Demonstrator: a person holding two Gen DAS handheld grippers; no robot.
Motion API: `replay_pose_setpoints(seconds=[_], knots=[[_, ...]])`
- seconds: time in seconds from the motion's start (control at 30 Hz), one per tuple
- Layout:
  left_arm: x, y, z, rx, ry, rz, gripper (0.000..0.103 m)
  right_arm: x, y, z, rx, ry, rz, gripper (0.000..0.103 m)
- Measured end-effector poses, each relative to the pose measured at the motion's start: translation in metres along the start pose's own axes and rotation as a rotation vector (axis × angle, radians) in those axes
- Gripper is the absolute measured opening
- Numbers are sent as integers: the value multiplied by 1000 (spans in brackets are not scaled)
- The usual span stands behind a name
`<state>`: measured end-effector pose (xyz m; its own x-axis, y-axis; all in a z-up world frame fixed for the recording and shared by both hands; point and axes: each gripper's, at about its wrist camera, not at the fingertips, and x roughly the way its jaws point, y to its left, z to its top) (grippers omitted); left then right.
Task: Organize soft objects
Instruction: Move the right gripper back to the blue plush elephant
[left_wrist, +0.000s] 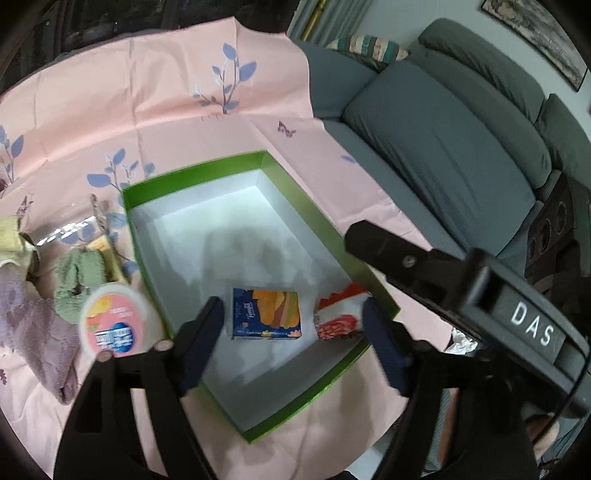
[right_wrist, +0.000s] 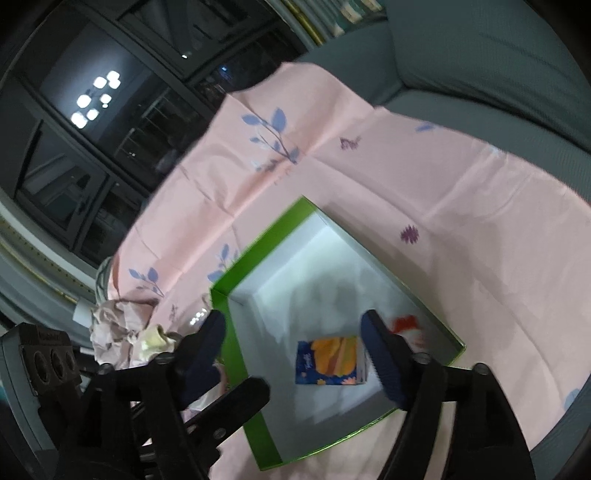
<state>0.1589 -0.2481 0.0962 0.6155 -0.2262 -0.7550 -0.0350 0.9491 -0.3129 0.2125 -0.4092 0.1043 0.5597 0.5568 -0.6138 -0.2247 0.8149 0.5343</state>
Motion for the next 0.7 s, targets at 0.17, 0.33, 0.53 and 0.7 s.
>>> replay_pose_setpoints(seconds=[0.17,0.33,0.53,0.7], knots=[[-36,15,-4,-18,-68,9,99,-16,18,-2,-54,-51,2,94],[-72,45,-14,-76,-140,54,102,-20,41,-7,-118,-60,-12,97],[-103,85,-32,-160,-182,85,102,-17,74,-18,-221,-49,-15,97],[-127,133,-57,-207,-235,213,102,-8,105,-32,-314,-14,-8,97]])
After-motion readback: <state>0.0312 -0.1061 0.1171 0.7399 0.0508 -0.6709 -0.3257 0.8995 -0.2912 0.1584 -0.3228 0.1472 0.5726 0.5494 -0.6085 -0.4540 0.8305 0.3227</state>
